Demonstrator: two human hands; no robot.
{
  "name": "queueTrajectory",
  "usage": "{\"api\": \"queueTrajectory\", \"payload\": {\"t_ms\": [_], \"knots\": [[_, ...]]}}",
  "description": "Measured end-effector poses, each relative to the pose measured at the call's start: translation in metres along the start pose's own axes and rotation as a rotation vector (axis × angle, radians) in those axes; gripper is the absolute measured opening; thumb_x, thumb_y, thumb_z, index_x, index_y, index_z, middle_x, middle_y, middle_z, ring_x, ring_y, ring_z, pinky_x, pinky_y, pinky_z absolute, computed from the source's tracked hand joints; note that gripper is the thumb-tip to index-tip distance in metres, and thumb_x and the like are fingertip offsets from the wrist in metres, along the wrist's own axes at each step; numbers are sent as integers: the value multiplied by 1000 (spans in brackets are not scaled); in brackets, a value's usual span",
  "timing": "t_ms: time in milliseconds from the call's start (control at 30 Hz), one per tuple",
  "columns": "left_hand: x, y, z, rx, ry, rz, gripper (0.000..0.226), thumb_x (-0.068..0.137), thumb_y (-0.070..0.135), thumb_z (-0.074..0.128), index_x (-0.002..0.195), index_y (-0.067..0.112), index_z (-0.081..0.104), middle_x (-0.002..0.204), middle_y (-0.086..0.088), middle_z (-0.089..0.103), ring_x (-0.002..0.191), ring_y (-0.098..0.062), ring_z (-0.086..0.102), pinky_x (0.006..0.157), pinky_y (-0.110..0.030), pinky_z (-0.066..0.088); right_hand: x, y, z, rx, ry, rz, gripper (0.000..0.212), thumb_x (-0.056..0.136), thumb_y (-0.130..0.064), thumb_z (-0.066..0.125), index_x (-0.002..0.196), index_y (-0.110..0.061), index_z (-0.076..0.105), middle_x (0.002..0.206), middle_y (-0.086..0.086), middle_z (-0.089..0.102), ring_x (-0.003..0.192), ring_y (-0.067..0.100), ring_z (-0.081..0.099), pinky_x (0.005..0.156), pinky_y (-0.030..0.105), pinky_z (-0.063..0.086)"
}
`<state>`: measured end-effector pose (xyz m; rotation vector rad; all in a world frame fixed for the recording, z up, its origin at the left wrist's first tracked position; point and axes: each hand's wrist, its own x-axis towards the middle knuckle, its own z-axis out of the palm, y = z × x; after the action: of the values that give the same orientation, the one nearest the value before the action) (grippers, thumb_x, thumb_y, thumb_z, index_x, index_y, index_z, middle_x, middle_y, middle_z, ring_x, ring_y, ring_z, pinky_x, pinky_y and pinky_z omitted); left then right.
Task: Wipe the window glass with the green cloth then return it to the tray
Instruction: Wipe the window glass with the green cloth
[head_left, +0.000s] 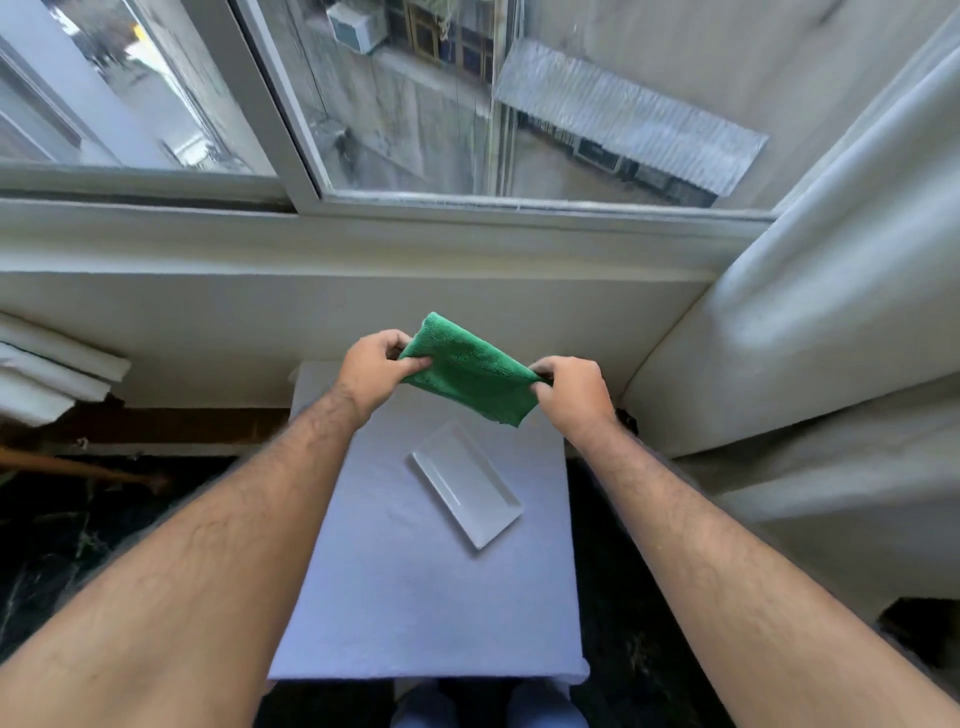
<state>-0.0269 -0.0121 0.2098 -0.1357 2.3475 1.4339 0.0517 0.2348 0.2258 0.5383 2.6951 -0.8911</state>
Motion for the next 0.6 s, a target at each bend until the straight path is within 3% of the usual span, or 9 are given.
{"api": "queueTrajectory", "payload": {"t_ms": [133, 267, 367, 433, 600], "knots": [[-9, 68, -27, -75, -17, 94, 21, 90, -1, 74, 83, 13, 61, 89, -16, 66, 87, -23, 59, 91, -43, 51, -5, -37, -57, 21, 84, -64, 33, 96, -7, 63, 120, -20, 83, 119, 4, 83, 114, 26, 73, 103, 40, 60], [-22, 142, -56, -245, -18, 205, 29, 91, -8, 70, 86, 19, 62, 86, -5, 70, 83, -20, 66, 96, -45, 55, -12, -73, -118, 60, 189, -128, 27, 99, -10, 67, 119, -18, 83, 117, 3, 82, 111, 23, 73, 99, 35, 60], [-31, 197, -83, -340, 8, 264, 27, 89, -4, 75, 89, 22, 70, 81, 8, 78, 81, -10, 72, 78, -31, 65, -19, -104, -165, 50, 255, -201, 25, 101, -13, 68, 122, -14, 82, 117, 6, 83, 109, 24, 73, 100, 35, 60], [-39, 231, -99, -393, 40, 301, 24, 87, 0, 78, 90, 23, 74, 86, 9, 80, 82, -8, 74, 67, -22, 63, -26, -123, -193, 44, 295, -256, 25, 102, -14, 68, 122, -12, 82, 115, 7, 83, 106, 23, 74, 100, 36, 60], [-64, 319, -138, -522, 153, 429, 16, 88, 12, 81, 89, 28, 79, 93, 2, 78, 83, -13, 78, 65, -33, 67, -44, -176, -269, 55, 434, -366, 23, 103, -15, 69, 121, -9, 82, 111, 8, 83, 95, 19, 70, 89, 29, 56]]}}
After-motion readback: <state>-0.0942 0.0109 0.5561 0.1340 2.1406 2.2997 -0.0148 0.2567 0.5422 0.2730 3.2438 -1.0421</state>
